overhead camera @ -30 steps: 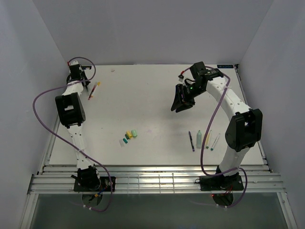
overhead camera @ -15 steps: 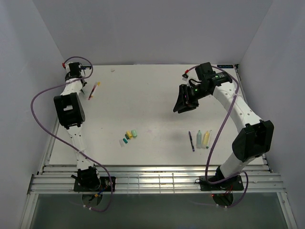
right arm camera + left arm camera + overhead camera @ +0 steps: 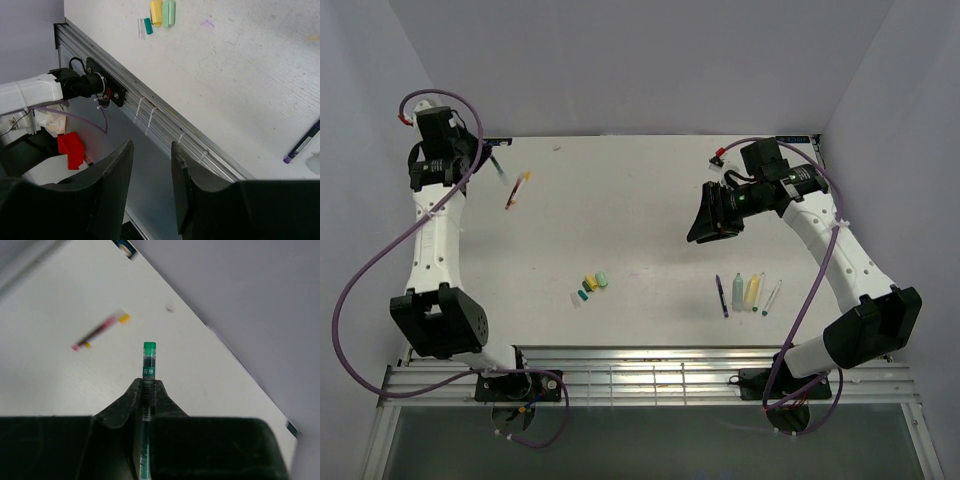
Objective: Open the pen caps
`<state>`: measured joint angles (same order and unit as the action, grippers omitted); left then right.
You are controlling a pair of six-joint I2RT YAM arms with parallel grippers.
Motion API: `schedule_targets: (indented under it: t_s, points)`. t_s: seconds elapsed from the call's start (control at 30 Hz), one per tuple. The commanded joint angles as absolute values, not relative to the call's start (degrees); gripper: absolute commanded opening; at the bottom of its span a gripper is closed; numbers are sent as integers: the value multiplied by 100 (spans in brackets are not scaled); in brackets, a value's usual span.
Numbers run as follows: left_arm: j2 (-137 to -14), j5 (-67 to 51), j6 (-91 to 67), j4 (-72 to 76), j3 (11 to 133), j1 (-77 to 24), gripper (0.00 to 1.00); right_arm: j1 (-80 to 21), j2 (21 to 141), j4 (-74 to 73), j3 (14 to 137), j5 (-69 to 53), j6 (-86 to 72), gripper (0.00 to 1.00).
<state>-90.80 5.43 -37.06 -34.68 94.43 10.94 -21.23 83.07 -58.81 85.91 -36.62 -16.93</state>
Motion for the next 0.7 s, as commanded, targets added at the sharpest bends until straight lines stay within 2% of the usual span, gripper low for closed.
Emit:
schedule_targets:
  t_s: [0.0, 0.03, 0.2, 0.33, 0.47, 0.57, 0.67]
  points:
    - [-8939, -1605, -4369, -4069, 8773, 555, 0, -2145, 8183, -5713, 8666, -3779, -1723, 42]
    - [-8938, -2157, -4281, -4156, 8745, 388, 0, -2153, 8174, -5687, 8596, -3840, -1723, 42]
    - [-8851, -3435, -4113, -4131, 8403, -851, 0, -2206, 8034, -5503, 8184, -4017, -1696, 42]
    - [-8544, -4428, -4148, -3298, 7396, -1528, 0, -2285, 7788, -4801, 7385, -4192, -2012, 42]
    - [-8218, -5491, -4622, -1918, 6514, -1644, 0, -2408, 7647, -4316, 6891, -4368, -2241, 41]
    - [-8445, -6151, -4921, -1889, 6495, -1652, 0, -2583, 7778, -4446, 7022, -4167, -1926, 41]
    - [-8675, -6197, -5526, -2039, 6522, -1644, 0, -2846, 7971, -4755, 7347, -3632, -1390, 41]
